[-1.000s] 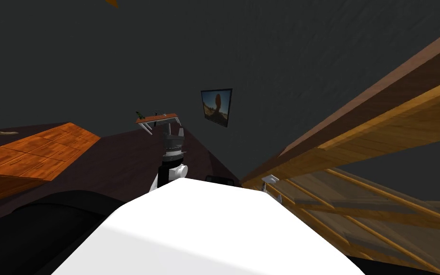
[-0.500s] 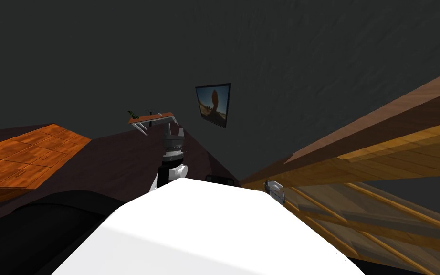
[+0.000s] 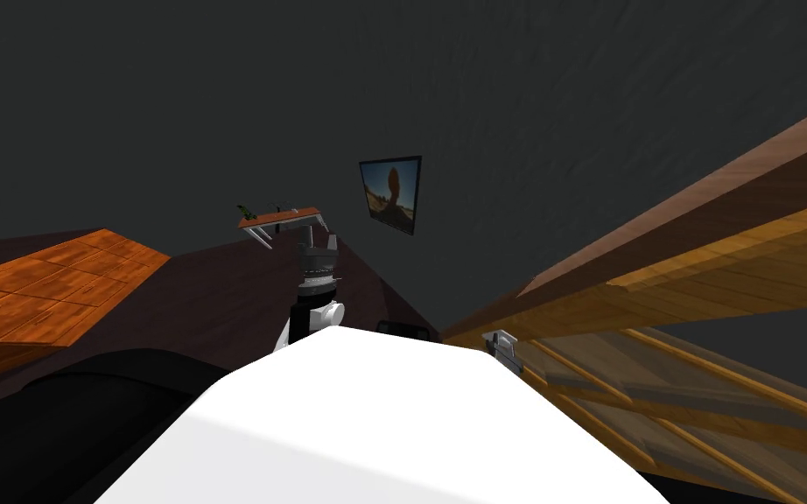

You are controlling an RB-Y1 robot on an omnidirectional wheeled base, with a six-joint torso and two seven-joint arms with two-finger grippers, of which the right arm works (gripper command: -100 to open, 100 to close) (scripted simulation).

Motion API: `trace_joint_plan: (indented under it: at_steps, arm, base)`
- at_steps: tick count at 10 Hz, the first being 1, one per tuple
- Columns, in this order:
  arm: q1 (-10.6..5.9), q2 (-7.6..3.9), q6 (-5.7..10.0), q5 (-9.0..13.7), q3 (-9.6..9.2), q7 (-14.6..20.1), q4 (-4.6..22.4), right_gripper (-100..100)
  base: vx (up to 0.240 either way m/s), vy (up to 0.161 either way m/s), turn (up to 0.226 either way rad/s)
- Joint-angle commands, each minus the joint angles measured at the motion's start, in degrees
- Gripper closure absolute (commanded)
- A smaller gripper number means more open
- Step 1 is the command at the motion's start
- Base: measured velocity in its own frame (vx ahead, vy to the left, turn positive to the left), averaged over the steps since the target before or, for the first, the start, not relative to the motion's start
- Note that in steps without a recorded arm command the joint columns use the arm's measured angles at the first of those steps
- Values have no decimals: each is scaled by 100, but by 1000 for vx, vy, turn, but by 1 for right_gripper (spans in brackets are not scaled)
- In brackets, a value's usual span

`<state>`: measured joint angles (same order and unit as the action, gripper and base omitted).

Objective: Pull the door open

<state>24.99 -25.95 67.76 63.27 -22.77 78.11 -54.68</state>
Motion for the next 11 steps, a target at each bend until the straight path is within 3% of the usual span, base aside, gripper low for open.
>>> trace_joint_plan:
  at_steps: [1, 10, 11]
  arm:
    - [0, 10, 8, -1, -4, 3, -6, 100]
    - [162, -309, 255, -534, -717, 261, -164, 100]
    - [92, -274, 247, -494, -661, 283, -43, 100]
  base:
    - [0, 0, 0]
    - [-193, 9, 65]
    - [-87, -3, 23]
